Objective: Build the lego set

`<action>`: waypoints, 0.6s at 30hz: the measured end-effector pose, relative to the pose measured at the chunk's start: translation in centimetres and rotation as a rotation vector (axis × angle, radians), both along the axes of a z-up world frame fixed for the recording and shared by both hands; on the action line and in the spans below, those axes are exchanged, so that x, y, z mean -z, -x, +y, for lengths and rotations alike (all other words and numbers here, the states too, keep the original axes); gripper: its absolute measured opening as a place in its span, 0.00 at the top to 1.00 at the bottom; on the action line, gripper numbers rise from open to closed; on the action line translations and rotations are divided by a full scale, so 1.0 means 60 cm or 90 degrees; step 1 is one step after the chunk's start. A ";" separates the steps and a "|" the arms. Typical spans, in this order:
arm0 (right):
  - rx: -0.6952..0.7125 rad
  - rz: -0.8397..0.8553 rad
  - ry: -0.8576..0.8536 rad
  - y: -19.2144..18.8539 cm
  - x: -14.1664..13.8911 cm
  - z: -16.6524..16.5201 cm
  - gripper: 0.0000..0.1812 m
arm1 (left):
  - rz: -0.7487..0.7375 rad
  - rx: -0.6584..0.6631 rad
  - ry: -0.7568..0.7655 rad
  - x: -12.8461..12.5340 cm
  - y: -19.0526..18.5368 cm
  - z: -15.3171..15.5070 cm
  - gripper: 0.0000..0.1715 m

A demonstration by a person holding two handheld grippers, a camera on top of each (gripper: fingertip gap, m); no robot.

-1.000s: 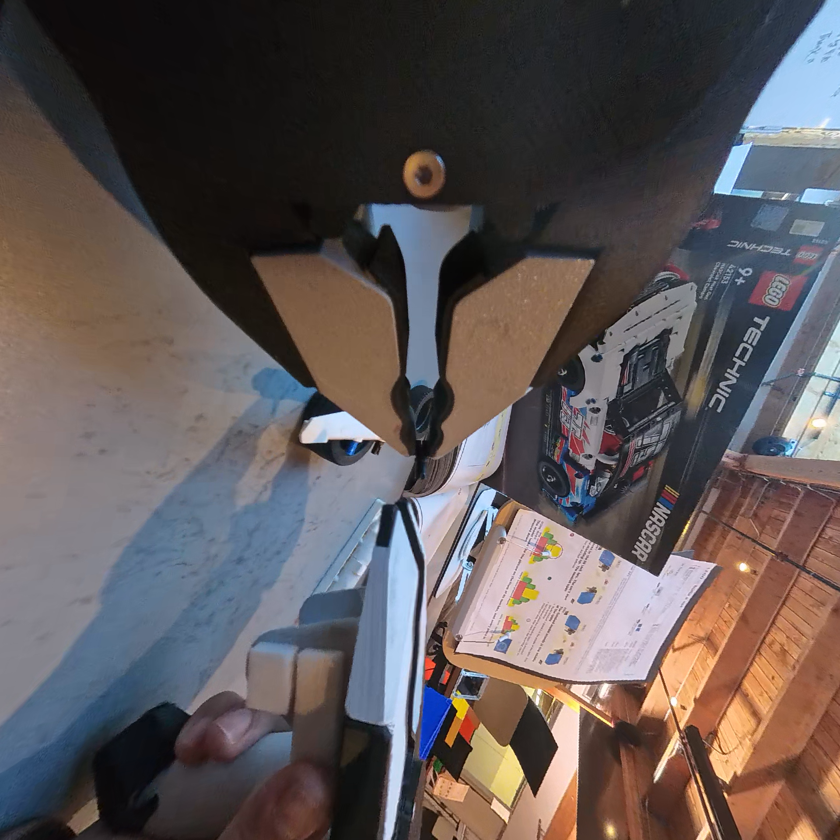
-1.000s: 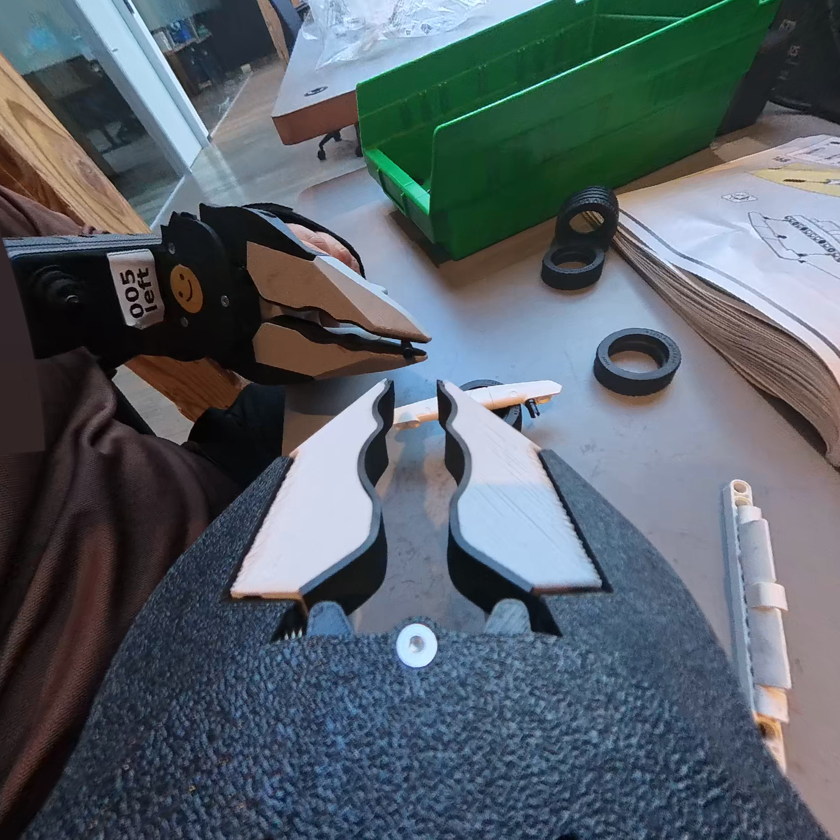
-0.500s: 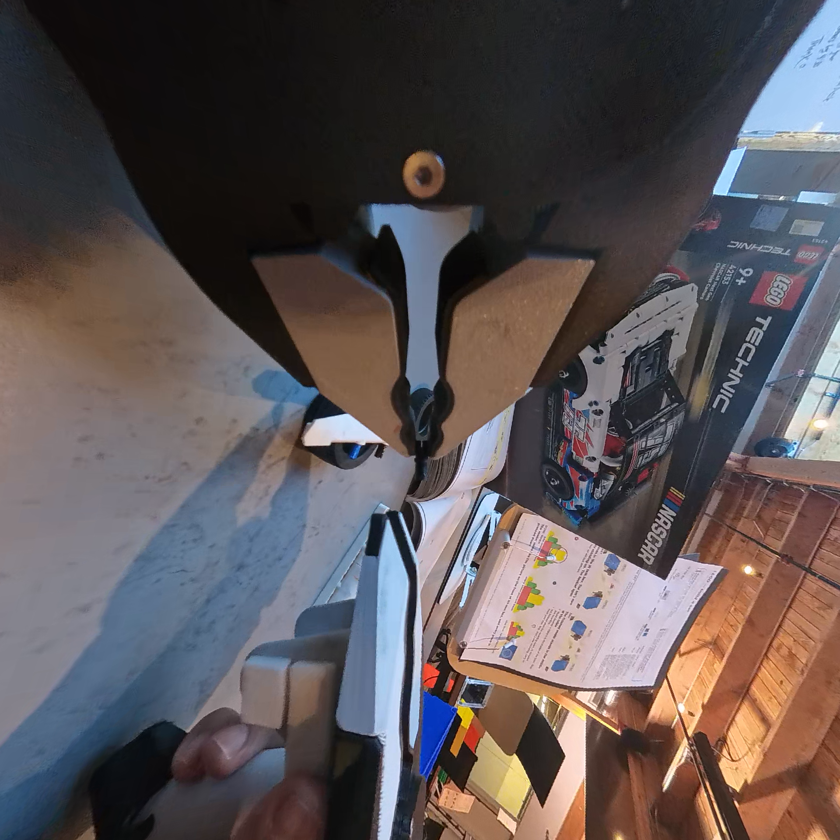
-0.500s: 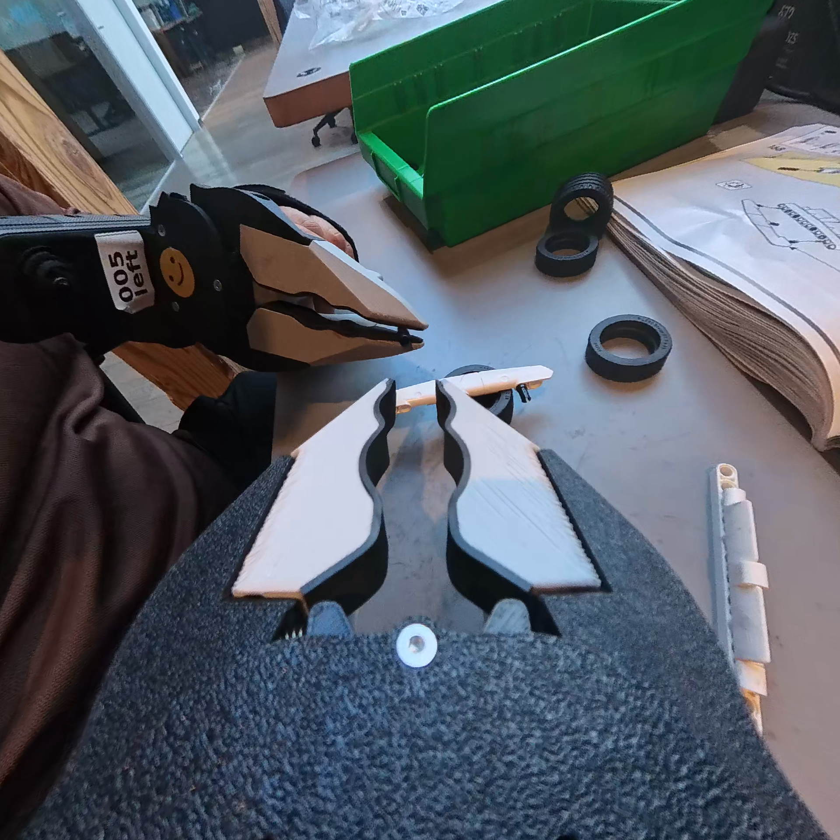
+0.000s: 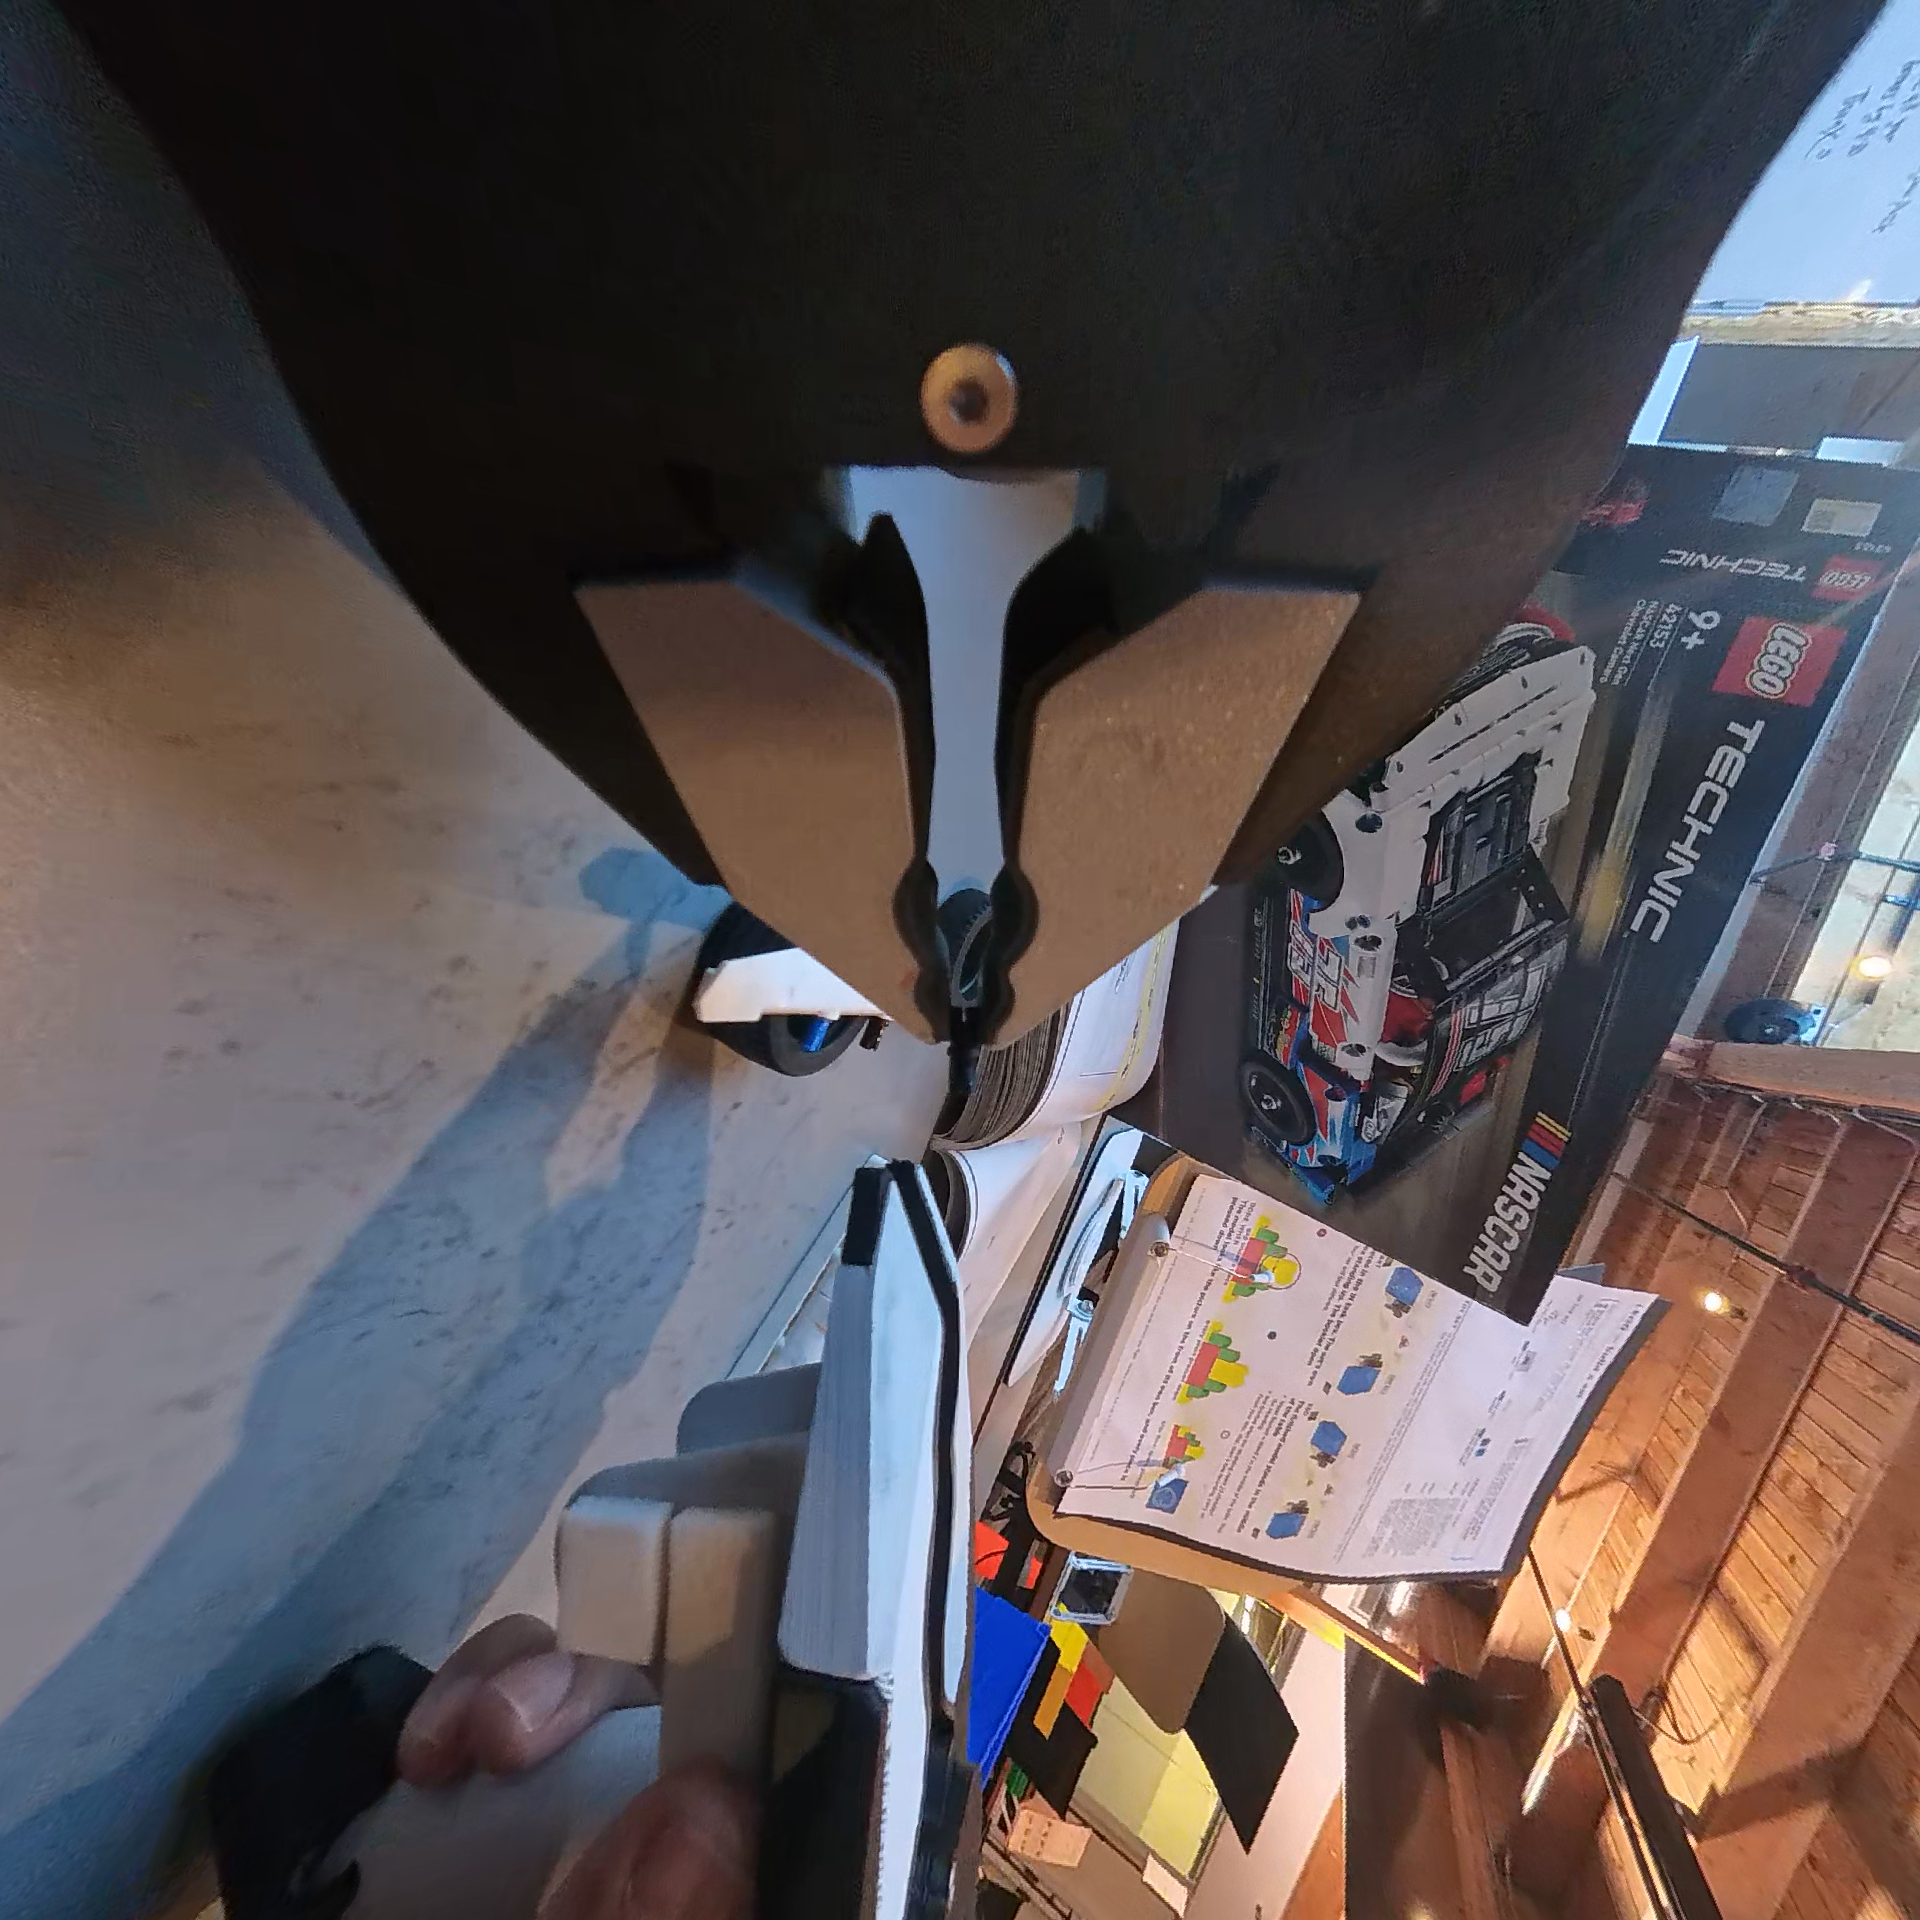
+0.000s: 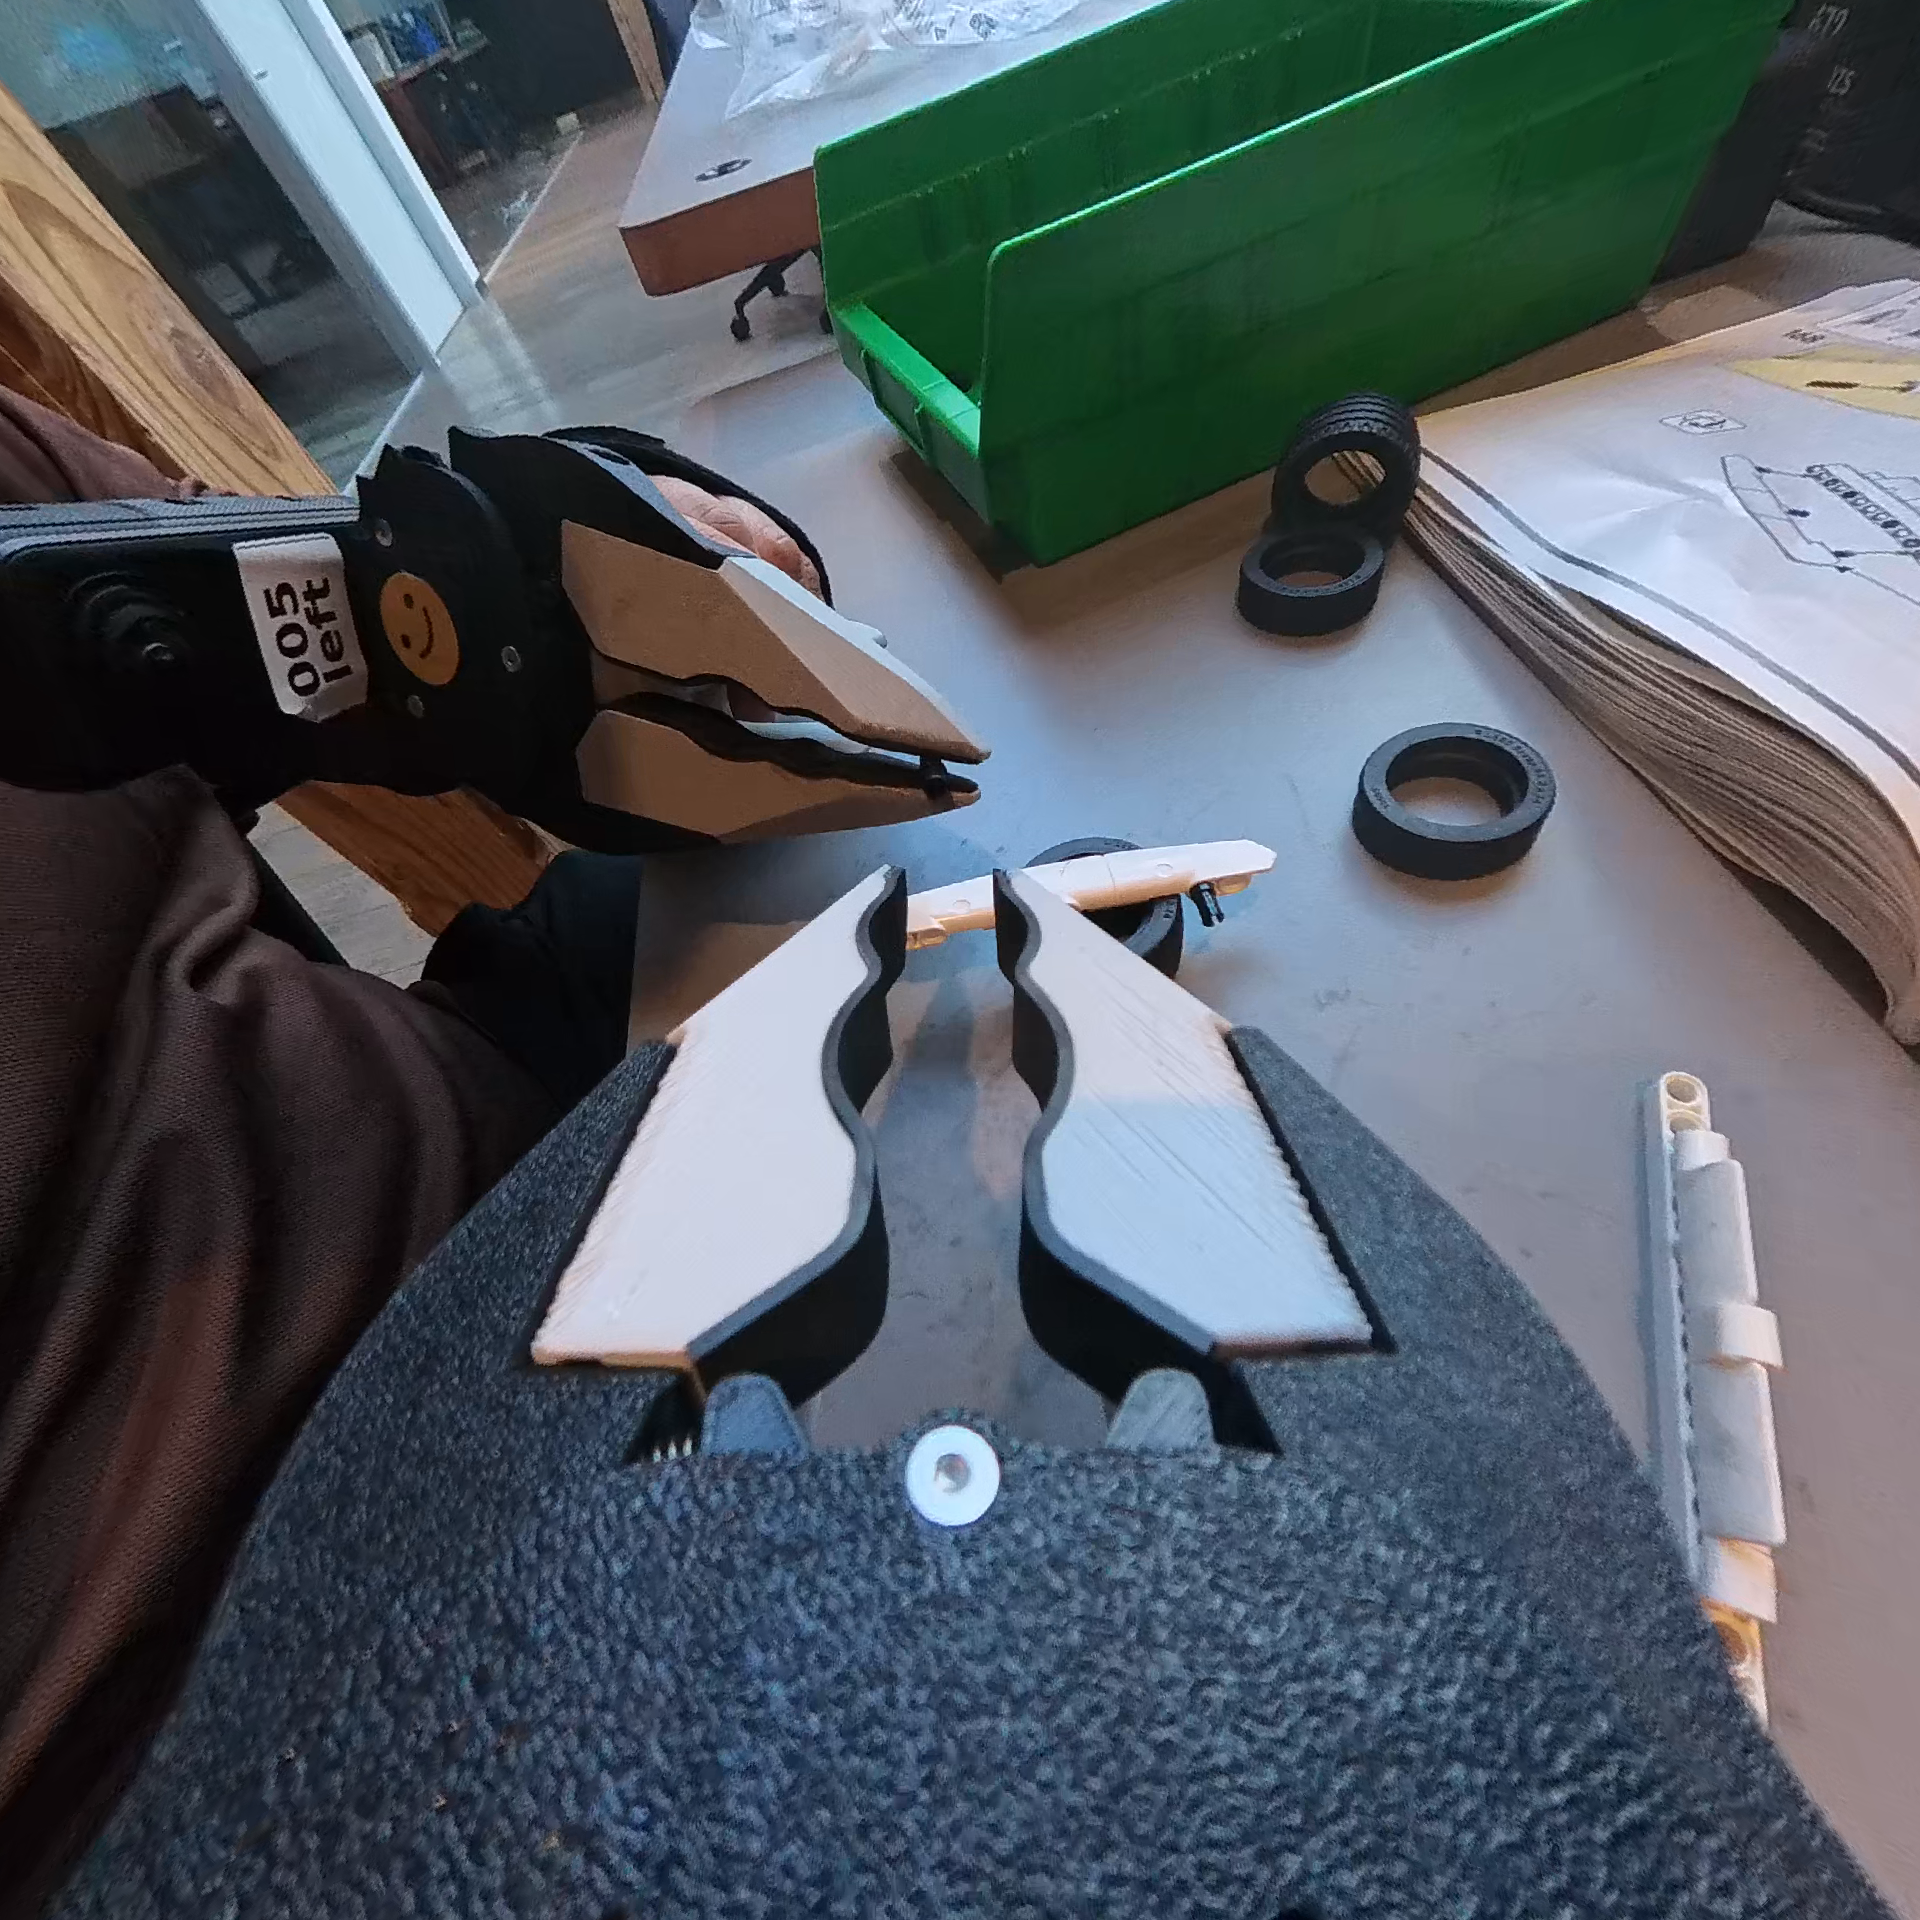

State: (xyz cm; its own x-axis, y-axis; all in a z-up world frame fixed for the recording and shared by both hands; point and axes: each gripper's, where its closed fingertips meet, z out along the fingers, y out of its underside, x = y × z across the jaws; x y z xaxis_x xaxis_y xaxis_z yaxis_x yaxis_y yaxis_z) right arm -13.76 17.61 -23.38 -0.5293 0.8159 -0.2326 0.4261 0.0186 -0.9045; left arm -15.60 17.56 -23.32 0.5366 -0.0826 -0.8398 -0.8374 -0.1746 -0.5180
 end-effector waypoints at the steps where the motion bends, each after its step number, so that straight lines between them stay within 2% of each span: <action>1: 0.000 0.001 0.000 0.000 0.000 0.000 0.91 | 0.000 0.000 0.001 0.000 0.000 0.000 0.99; 11: 0.002 0.002 0.004 0.000 0.000 0.004 0.91 | -0.006 -0.009 0.006 0.003 0.004 0.002 0.99; 14: 0.013 0.004 0.003 0.001 -0.001 0.011 0.91 | -0.059 -0.037 0.014 0.002 0.026 0.003 0.99; 18: 0.097 -0.003 -0.032 0.011 0.007 0.056 0.91 | -0.140 -0.097 0.101 0.037 0.082 -0.003 0.99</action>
State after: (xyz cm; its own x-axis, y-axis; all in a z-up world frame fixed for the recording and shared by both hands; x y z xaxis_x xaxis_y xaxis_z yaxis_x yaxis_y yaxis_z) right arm -14.42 21.00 -23.77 -0.3968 0.8977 -0.1917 0.4320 -0.0017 -0.9019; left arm -20.51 17.41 -25.56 0.7198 -0.1077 -0.6858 -0.6666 -0.3827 -0.6396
